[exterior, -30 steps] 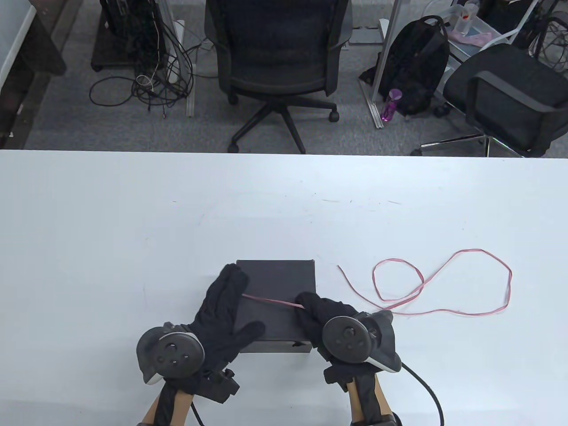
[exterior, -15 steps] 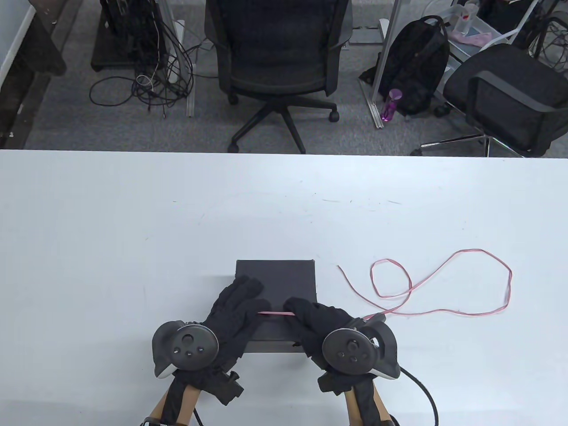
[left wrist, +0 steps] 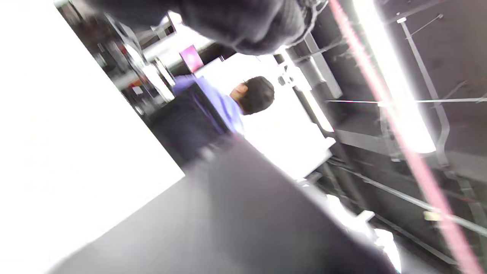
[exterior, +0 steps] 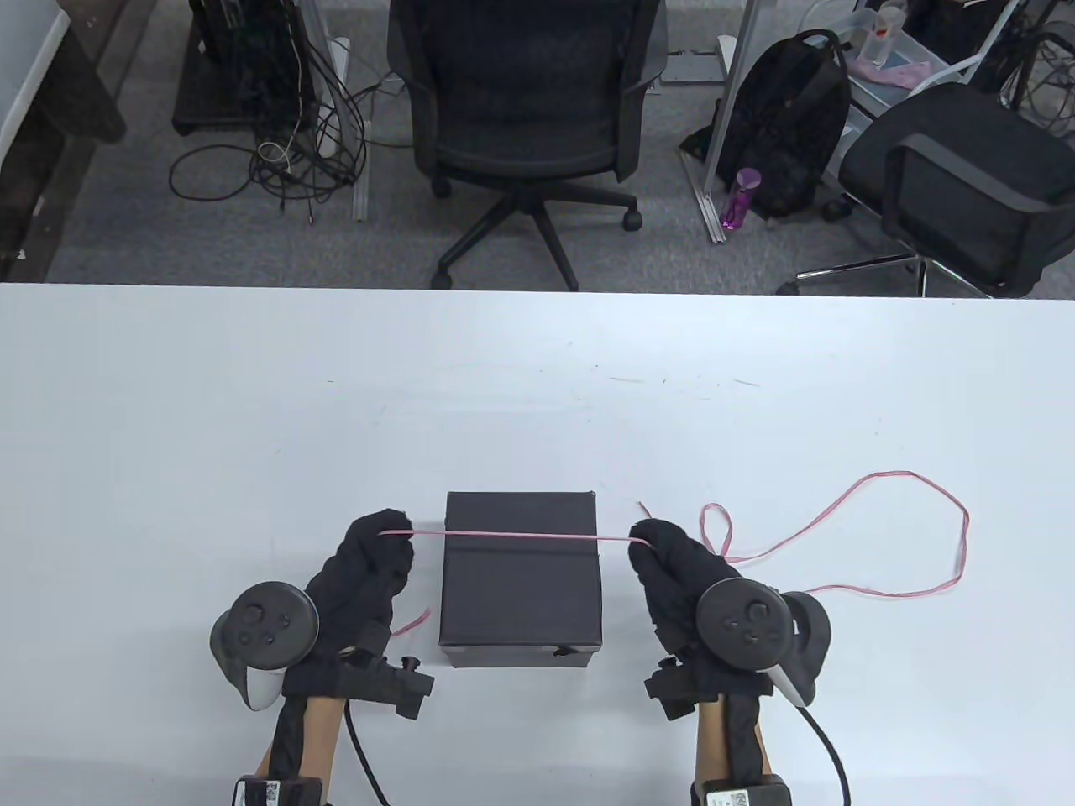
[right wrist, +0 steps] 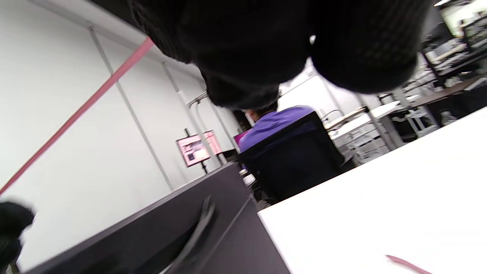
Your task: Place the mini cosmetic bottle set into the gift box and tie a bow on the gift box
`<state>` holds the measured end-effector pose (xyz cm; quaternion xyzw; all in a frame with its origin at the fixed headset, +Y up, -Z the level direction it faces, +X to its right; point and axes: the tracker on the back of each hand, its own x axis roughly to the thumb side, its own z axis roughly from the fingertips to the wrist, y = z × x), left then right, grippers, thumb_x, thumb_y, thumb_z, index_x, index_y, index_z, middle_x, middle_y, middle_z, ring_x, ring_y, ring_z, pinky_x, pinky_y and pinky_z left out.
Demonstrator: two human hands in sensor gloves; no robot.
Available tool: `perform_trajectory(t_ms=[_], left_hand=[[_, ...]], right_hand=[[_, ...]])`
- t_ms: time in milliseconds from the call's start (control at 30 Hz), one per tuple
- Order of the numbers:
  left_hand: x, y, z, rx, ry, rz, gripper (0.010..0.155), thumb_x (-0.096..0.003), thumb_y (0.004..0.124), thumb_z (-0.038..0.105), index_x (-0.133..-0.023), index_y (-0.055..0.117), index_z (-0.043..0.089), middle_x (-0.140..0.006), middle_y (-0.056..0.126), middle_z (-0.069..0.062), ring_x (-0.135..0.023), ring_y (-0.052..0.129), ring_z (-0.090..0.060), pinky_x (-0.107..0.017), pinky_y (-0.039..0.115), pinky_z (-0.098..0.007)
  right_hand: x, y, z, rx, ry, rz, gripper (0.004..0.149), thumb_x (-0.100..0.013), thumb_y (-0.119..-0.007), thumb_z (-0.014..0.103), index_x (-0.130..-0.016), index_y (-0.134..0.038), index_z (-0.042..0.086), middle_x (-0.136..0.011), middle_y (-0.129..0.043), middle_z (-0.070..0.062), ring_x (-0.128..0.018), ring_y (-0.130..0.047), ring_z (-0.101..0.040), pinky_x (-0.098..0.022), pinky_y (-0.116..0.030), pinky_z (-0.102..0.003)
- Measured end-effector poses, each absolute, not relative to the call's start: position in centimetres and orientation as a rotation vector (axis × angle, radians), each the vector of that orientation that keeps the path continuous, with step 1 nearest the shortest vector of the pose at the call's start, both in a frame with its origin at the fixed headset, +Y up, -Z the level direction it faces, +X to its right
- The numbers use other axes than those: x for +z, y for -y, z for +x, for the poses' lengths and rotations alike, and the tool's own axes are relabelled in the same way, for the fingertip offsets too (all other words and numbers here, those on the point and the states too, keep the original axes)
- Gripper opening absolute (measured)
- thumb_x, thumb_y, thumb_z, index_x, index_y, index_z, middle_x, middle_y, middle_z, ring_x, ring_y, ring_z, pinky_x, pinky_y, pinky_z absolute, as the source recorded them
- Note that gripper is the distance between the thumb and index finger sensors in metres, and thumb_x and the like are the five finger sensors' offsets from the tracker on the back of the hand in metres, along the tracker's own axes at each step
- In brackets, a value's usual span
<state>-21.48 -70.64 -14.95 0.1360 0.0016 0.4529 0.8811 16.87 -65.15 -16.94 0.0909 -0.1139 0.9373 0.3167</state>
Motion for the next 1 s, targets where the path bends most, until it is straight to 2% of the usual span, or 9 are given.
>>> perform_trajectory(t_ms=[100, 267, 467, 533, 600, 667, 800, 933, 1000], left_hand=[[-15.0, 71.1, -22.8, 0.755, -0.099, 0.325, 0.043, -0.0597, 0.053, 0.039, -0.098, 0.067, 0.025, -0.067, 0.087, 0.005, -0.028, 0.088, -0.007, -0.020, 0.083, -0.025], [-15.1, 71.6, -23.6, 0.186, -0.238, 0.353, 0.043, -0.0599, 0.052, 0.040, -0.098, 0.067, 0.025, -0.066, 0.087, 0.007, -0.027, 0.088, -0.005, -0.018, 0.083, -0.023], [-16.0, 73.8, -24.0, 0.066, -0.300, 0.194, 0.044, -0.0594, 0.054, 0.041, -0.098, 0.069, 0.026, -0.066, 0.088, 0.007, -0.028, 0.089, -0.006, -0.020, 0.083, -0.024], [-16.3, 74.3, -24.0, 0.032, -0.296, 0.114, 0.045, -0.0591, 0.060, 0.041, -0.101, 0.068, 0.027, -0.076, 0.088, 0.005, -0.041, 0.094, -0.013, -0.032, 0.087, -0.030], [-16.8, 74.5, -23.8, 0.026, -0.268, -0.038, 0.067, -0.0554, 0.072, 0.044, -0.114, 0.049, 0.024, -0.107, 0.070, -0.005, -0.082, 0.090, -0.028, -0.063, 0.080, -0.050], [-16.9, 74.5, -23.4, -0.001, -0.283, -0.129, 0.082, -0.0533, 0.077, 0.044, -0.119, 0.036, 0.019, -0.118, 0.052, -0.014, -0.101, 0.075, -0.039, -0.072, 0.069, -0.062], [-16.8, 73.0, -22.4, -0.075, -0.280, -0.135, 0.086, -0.0529, 0.080, 0.037, -0.120, 0.032, 0.015, -0.121, 0.038, -0.024, -0.109, 0.060, -0.051, -0.074, 0.060, -0.070], [-15.4, 69.2, -20.4, 0.030, -0.165, 0.026, 0.081, -0.0551, 0.079, 0.031, -0.120, 0.034, 0.014, -0.121, 0.038, -0.023, -0.110, 0.058, -0.051, -0.075, 0.059, -0.070], [-14.2, 67.4, -18.7, 0.158, -0.013, 0.161, 0.078, -0.0558, 0.077, 0.033, -0.120, 0.035, 0.015, -0.121, 0.039, -0.022, -0.109, 0.059, -0.050, -0.076, 0.059, -0.069]], right_hand=[[-17.2, 65.8, 17.8, 2.474, 0.297, 0.145, 0.041, -0.060, -0.069, 0.028, -0.089, -0.081, 0.000, -0.058, -0.096, -0.013, -0.026, -0.093, -0.012, -0.031, -0.087, -0.041], [-17.8, 67.1, 17.7, 2.550, 0.210, 0.030, 0.042, -0.061, -0.067, 0.027, -0.091, -0.080, 0.000, -0.060, -0.095, -0.015, -0.028, -0.094, -0.014, -0.032, -0.087, -0.043], [-18.3, 68.2, 16.7, 2.605, 0.064, 0.051, 0.042, -0.061, -0.066, 0.026, -0.090, -0.080, 0.000, -0.044, -0.095, -0.008, -0.014, -0.085, -0.005, -0.017, -0.086, -0.032], [-18.4, 68.3, 16.3, 2.636, 0.052, 0.056, 0.041, -0.061, -0.066, 0.026, -0.090, -0.080, 0.000, -0.043, -0.095, -0.007, -0.012, -0.083, -0.005, -0.015, -0.085, -0.031], [-18.4, 68.3, 16.0, 2.683, 0.054, 0.055, 0.041, -0.061, -0.066, 0.026, -0.090, -0.080, 0.001, -0.042, -0.095, -0.006, -0.012, -0.083, -0.004, -0.014, -0.085, -0.031], [-18.3, 68.2, 15.9, 2.704, 0.072, 0.056, 0.041, -0.061, -0.066, 0.026, -0.090, -0.080, 0.002, -0.041, -0.095, -0.005, -0.011, -0.083, -0.004, -0.013, -0.085, -0.030], [-18.0, 67.7, 15.3, 2.709, 0.144, 0.085, 0.041, -0.060, -0.065, 0.027, -0.091, -0.080, 0.004, -0.039, -0.096, -0.004, -0.009, -0.083, -0.003, -0.012, -0.086, -0.029], [-17.2, 66.5, 13.9, 2.709, 0.222, 0.193, 0.041, -0.060, -0.065, 0.028, -0.092, -0.080, 0.006, -0.039, -0.095, -0.003, -0.010, -0.082, -0.003, -0.012, -0.085, -0.029], [-16.6, 65.7, 12.9, 2.677, 0.233, 0.284, 0.041, -0.060, -0.065, 0.028, -0.092, -0.080, 0.007, -0.039, -0.095, -0.003, -0.010, -0.082, -0.003, -0.012, -0.085, -0.029]])
